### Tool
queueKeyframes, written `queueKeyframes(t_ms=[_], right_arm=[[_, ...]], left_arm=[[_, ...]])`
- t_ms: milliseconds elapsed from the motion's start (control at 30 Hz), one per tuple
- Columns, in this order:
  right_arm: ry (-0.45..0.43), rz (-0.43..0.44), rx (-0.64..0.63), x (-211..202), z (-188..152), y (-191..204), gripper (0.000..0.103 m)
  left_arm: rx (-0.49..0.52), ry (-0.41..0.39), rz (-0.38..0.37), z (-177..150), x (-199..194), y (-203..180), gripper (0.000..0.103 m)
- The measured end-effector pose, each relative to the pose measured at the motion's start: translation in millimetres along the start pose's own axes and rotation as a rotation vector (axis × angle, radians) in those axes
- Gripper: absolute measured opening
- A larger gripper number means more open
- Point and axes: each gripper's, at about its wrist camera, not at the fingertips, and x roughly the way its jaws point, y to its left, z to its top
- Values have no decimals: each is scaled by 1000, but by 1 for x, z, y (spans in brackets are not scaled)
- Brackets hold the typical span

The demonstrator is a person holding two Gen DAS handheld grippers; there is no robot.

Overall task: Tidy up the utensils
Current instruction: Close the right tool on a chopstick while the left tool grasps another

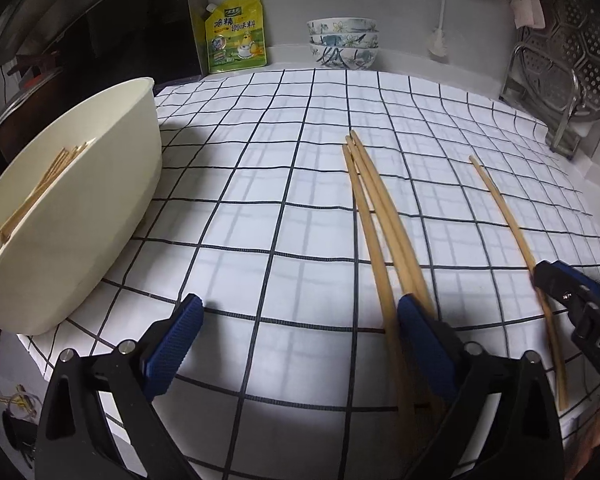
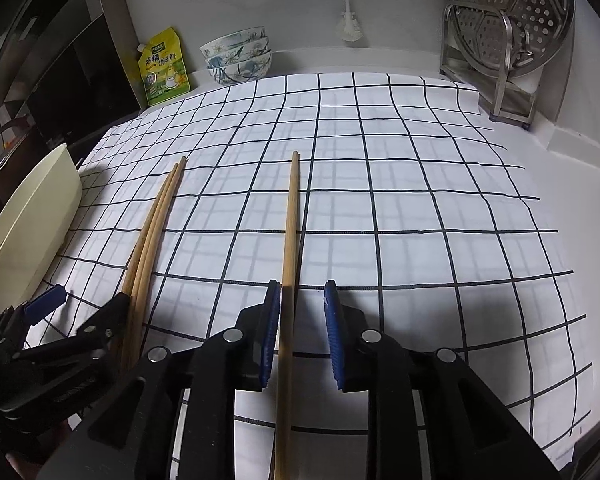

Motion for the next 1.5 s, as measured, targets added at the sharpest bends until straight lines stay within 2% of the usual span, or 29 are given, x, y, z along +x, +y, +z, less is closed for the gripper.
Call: queueKeyframes(t_ms=[233, 333, 400, 433, 467, 500, 533, 600, 833, 1167, 1300, 1500], right_arm=[[1, -12, -5, 1, 0, 0, 29], [8, -27, -24, 3, -1, 3, 30], [5, -63, -66, 5, -1, 10, 30], [4, -75, -80, 5, -2, 12, 30], [0, -86, -98, 6, -2, 16, 30], [-1, -83, -103, 7, -2, 17, 24], [-1, -71, -109, 7, -2, 18, 14], [-2, -74, -128, 7, -2, 22, 7], [-1, 20, -42, 4, 0, 8, 6], [-63, 113, 12, -24, 6, 15, 6], [-106, 156, 6, -43, 11, 35, 6], [-136, 284, -24, -55, 26, 96, 6]], left_arm=[[1, -4, 18, 4, 2, 2, 95], [19, -3, -17, 7, 2, -1, 78], [36, -9, -27, 9, 1, -6, 60], [40, -12, -34, 9, 0, -8, 54], [39, -14, -41, 8, -1, -10, 44], [36, -14, -57, 8, -1, -12, 33], [35, -13, -71, 8, -2, -14, 27], [47, -14, -78, 8, -2, -18, 7], [22, 0, -121, 9, -9, -10, 7], [-15, -79, -180, 21, -58, 18, 7], [-32, -135, -183, 27, -87, 47, 7], [-112, -184, -161, 43, -111, 114, 7]])
